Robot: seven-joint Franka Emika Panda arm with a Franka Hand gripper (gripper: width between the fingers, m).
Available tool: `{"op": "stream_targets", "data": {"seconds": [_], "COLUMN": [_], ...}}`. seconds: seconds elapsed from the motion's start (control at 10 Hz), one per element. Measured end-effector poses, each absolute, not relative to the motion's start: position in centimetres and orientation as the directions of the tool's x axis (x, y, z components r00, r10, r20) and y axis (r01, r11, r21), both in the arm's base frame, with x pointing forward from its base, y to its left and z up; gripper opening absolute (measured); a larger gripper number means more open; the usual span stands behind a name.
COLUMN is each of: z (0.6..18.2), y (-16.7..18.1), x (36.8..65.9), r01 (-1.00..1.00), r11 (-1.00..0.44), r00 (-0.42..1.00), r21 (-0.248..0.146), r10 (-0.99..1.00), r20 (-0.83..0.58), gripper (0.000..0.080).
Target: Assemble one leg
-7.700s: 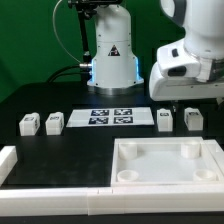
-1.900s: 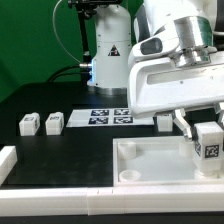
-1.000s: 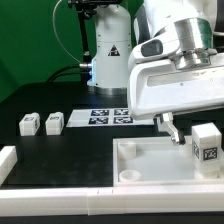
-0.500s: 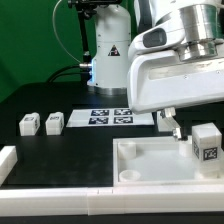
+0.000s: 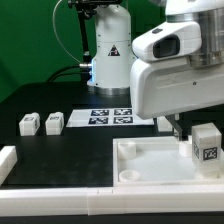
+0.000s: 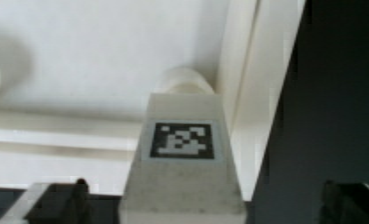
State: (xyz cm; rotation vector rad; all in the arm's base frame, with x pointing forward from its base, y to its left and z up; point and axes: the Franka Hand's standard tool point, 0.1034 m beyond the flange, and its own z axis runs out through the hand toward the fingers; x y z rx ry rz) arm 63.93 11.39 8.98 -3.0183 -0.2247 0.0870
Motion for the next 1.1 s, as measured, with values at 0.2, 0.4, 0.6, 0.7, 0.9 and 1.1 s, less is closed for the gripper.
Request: {"op": "stream_targets", "data": {"seconds": [0.2,0.4,0.6,0.7,0.9,1.1], "z": [8.61,8.55,8.53,8.53,8.45,8.40], "y": [11.29,11.36,11.34,11.33,11.24,11.23], "x": [64.31,64.14,64.14,64.15,63.99,63.39], "r01": [0.139,0.124,0.076,-0.007,-0.289,-0.554], "r11": [-0.983,-0.985,-0.990,-0.994,-0.954,-0.828], "r00": [0.984,0.986,0.991,0.994,0.956,0.832], "r21": [-0.124,-0.122,-0.117,-0.108,-0.082,-0.089], "r10": [0.151,0.136,0.089,0.005,-0.283,-0.552], "r20": [-0.093,-0.098,-0.104,-0.113,-0.083,-0.047], "gripper": [0.0649,0.0388,0.0291,0.0291,0.0292,0.0292]}}
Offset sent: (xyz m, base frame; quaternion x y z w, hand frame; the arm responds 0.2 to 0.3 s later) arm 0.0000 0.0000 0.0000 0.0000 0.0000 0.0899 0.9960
